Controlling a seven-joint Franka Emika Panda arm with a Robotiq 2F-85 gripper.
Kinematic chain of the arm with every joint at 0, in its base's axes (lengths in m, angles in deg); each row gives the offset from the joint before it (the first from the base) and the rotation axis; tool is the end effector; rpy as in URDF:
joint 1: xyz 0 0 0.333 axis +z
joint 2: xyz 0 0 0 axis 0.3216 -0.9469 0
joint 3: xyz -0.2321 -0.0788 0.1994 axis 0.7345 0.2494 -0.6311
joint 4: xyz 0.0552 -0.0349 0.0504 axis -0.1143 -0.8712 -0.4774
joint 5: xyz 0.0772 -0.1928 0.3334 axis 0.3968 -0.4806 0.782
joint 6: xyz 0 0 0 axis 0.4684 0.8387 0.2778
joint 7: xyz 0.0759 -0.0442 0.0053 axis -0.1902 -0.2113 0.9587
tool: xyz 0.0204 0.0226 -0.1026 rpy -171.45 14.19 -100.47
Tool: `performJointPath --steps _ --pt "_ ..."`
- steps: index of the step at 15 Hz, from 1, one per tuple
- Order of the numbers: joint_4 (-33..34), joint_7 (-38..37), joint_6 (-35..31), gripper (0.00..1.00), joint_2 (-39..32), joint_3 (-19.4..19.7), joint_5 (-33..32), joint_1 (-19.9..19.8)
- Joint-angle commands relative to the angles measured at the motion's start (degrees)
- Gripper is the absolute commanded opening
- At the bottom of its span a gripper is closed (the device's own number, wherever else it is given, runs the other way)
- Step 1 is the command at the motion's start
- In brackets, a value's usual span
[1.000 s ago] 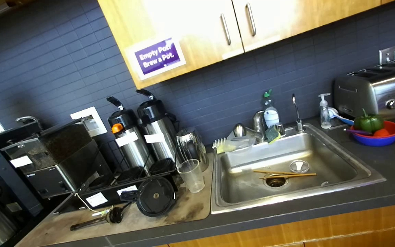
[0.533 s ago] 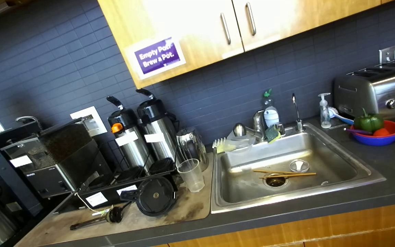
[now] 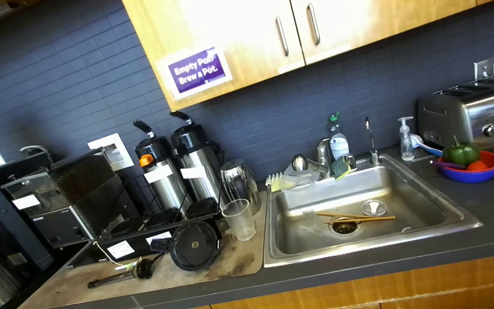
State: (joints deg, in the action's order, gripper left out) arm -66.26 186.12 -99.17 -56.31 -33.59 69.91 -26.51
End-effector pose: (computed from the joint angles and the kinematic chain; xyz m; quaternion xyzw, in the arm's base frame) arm 0.4796 -0.0994 0.2704 -0.8145 -0.5240 -0.2039 0.1432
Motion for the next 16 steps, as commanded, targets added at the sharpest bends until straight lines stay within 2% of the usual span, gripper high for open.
performJointPath --steps 1,8,16 --pt "1.1 1.0 -0.8 1.00 -1.0 -1.9 -0.2 1.9" --pt "1.2 0.5 -3.9 1.00 -1.5 -4.9 0.3 4.8" --pt "2.1 3.8 -4.9 1.00 -2.7 -7.4 4.5 5.9"
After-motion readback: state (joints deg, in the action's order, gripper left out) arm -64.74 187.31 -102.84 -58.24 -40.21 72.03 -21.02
